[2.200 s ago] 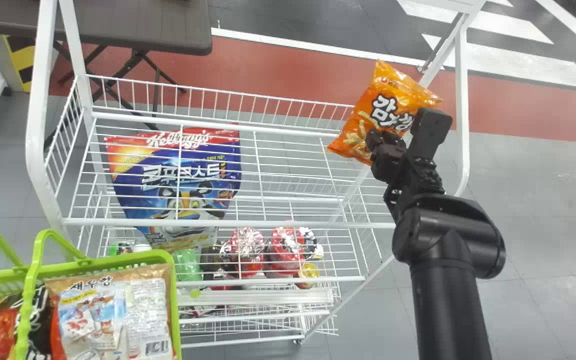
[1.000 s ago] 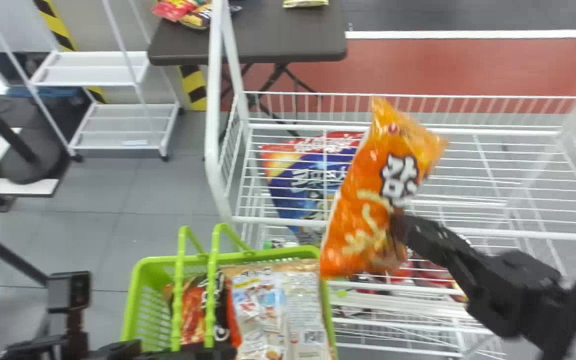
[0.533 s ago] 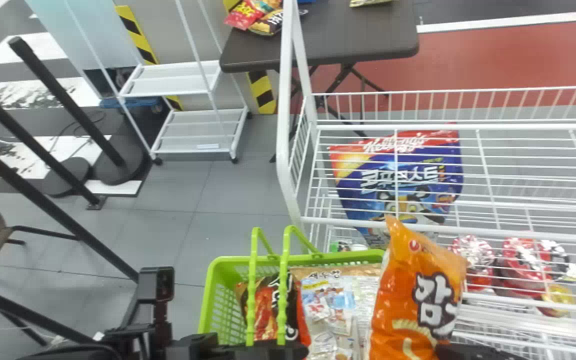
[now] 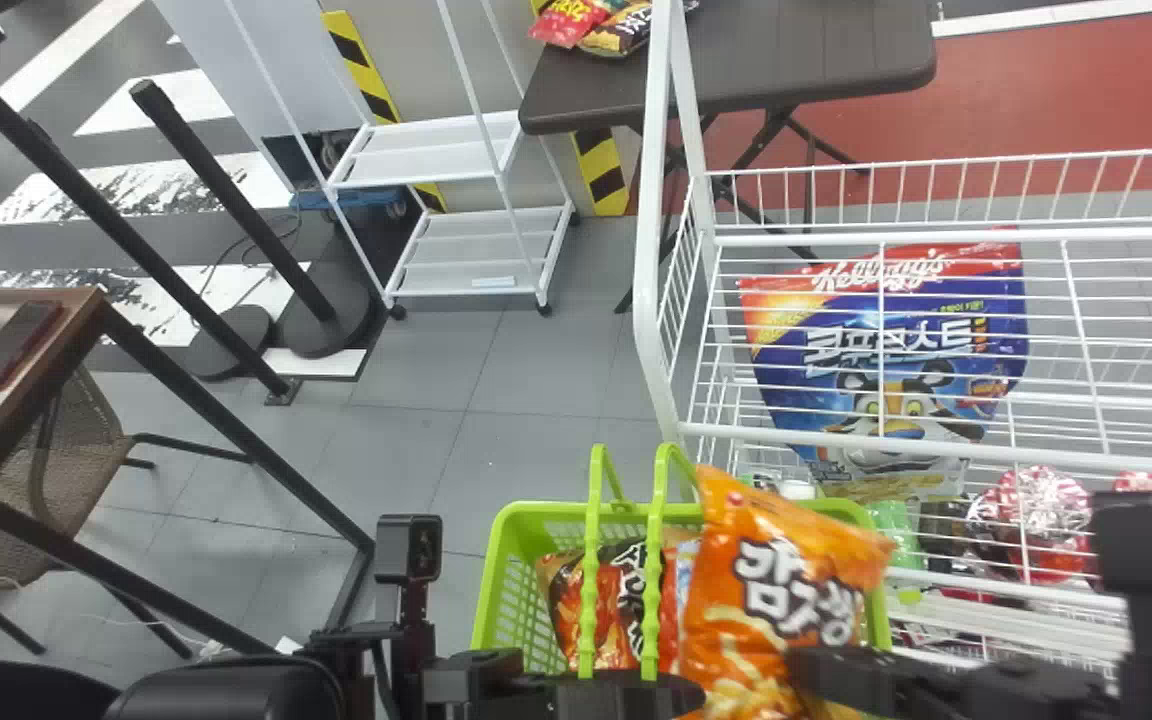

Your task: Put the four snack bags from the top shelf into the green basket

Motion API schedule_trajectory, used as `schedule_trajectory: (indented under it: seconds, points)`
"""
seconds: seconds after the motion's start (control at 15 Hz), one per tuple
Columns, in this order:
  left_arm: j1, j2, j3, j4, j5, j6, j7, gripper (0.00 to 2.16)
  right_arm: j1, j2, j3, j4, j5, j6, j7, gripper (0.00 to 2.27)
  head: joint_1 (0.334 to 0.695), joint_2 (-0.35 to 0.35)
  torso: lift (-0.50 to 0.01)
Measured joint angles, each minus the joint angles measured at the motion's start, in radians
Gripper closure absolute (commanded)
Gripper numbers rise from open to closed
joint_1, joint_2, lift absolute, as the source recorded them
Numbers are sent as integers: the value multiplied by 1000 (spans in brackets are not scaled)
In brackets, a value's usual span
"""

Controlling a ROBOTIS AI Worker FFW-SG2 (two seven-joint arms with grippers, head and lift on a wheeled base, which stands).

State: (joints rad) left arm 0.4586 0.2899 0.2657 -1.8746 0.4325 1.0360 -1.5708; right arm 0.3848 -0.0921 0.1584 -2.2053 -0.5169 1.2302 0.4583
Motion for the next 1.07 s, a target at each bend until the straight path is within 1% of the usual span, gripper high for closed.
schedule_trajectory:
  seconds: [0.2, 0.27, 0.33, 0.4, 0.53, 0.67, 0.8, 0.93, 1.07]
  points:
    - [-2, 0, -8, -2, 0, 2, 0, 2145, -68, 4, 104, 102, 20, -92, -31, 2236, 695, 350, 0]
    - [-2, 0, -9, -3, 0, 3, 0, 2145, -87, 4, 126, 120, 29, -87, -46, 1953, 695, 350, 0]
    - [-2, 0, -10, -3, 0, 3, 0, 2145, -107, 5, 143, 139, 38, -73, -53, 1015, 695, 350, 0]
    - [-3, 1, -10, -3, 1, 3, 0, 2145, -122, 4, 153, 156, 44, -63, -53, -2, 695, 350, 0]
    - [-4, 4, -10, -3, 3, 3, 0, 2145, -127, -6, 152, 160, 47, -47, -30, -2, 695, 350, 0]
    - [-7, 7, -10, 2, 3, 3, 0, 2145, -95, -15, 100, 79, 35, 23, 7, 43, 695, 350, 0]
    - [-11, 10, -10, 6, 3, 3, 0, 2145, -38, -16, -16, -72, -1, 143, 31, 22, 695, 350, 0]
    - [-13, 12, -11, 9, 5, 3, 0, 2145, -1, -14, -154, -181, -67, 216, 39, 26, 695, 350, 0]
    - [-15, 13, -14, 9, 6, 2, 0, 2145, 14, -3, -287, -216, -129, 213, 52, 29, 695, 285, 0]
